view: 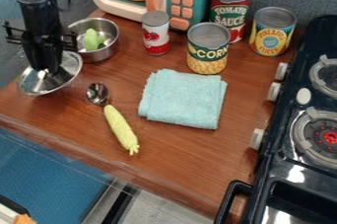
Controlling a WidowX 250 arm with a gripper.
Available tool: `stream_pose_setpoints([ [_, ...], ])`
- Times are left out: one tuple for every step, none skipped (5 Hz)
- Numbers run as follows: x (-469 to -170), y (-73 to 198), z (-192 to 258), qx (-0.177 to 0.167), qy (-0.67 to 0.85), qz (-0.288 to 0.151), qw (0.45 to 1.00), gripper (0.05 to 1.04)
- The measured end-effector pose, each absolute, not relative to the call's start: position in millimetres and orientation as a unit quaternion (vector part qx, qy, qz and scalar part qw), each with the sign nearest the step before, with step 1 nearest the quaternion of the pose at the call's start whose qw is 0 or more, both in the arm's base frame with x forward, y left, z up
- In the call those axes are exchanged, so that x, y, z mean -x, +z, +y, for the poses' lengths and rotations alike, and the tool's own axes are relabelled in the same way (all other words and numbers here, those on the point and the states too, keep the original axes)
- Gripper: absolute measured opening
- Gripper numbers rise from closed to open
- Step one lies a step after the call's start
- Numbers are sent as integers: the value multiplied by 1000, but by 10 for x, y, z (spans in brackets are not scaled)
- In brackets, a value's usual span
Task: Mettre les choses vers la cocote
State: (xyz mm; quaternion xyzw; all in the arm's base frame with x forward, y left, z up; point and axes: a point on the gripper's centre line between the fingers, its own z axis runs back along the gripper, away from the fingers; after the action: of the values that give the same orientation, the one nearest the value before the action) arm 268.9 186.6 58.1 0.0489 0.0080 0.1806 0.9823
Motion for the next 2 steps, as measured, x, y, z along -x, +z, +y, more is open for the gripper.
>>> stream_pose_setpoints([
  [-2800,657,1818,-48,179,-1,983,262],
  [-2892,715,1741,-47,181,-6,982,262],
])
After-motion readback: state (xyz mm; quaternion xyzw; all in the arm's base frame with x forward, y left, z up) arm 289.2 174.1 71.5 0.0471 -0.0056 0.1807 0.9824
